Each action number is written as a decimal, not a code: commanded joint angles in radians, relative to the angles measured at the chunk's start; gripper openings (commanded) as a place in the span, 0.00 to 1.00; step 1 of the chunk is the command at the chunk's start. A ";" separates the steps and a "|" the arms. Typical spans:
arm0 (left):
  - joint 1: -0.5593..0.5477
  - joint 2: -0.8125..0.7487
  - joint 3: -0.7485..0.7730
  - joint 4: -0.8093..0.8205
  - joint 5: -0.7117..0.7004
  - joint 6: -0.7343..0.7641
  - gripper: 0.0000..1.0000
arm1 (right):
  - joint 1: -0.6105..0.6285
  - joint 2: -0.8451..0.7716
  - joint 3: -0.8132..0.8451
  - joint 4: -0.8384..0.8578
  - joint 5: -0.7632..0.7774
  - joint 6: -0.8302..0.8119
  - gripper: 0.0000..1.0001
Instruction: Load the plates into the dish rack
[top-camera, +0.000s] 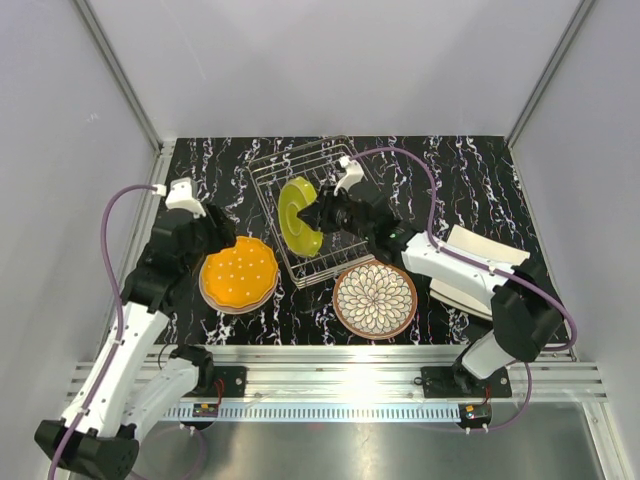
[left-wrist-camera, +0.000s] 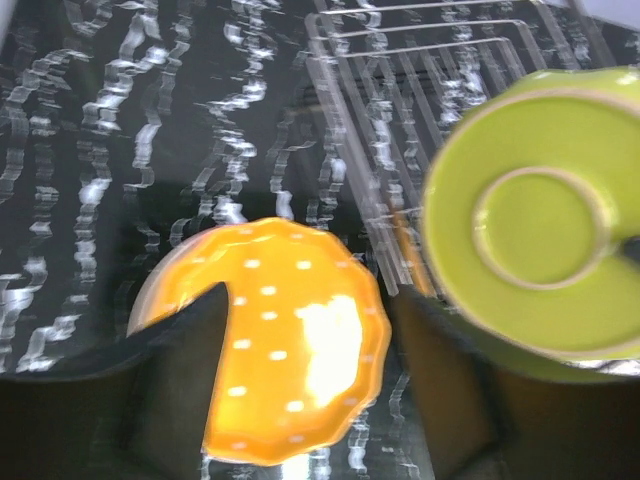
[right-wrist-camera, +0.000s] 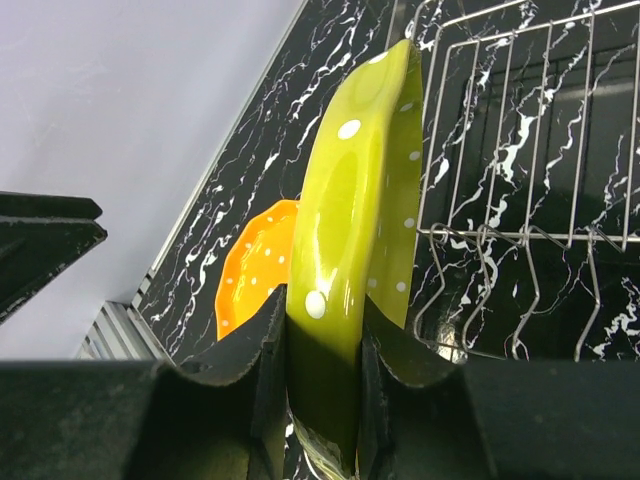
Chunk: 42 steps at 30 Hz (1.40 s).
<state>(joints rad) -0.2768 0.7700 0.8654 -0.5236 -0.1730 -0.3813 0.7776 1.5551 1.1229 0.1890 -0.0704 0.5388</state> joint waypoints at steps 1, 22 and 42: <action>-0.013 0.058 0.061 0.092 0.116 -0.080 0.59 | 0.002 -0.069 -0.002 0.193 -0.031 0.079 0.00; -0.045 0.532 0.132 0.240 0.145 -0.215 0.62 | -0.003 -0.161 -0.044 0.208 -0.046 0.092 0.00; -0.051 0.850 0.302 0.203 -0.010 -0.212 0.14 | -0.009 -0.207 -0.130 0.291 -0.045 0.128 0.00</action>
<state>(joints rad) -0.3264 1.6192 1.1191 -0.3401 -0.1253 -0.6052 0.7723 1.4231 0.9600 0.2657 -0.1154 0.6376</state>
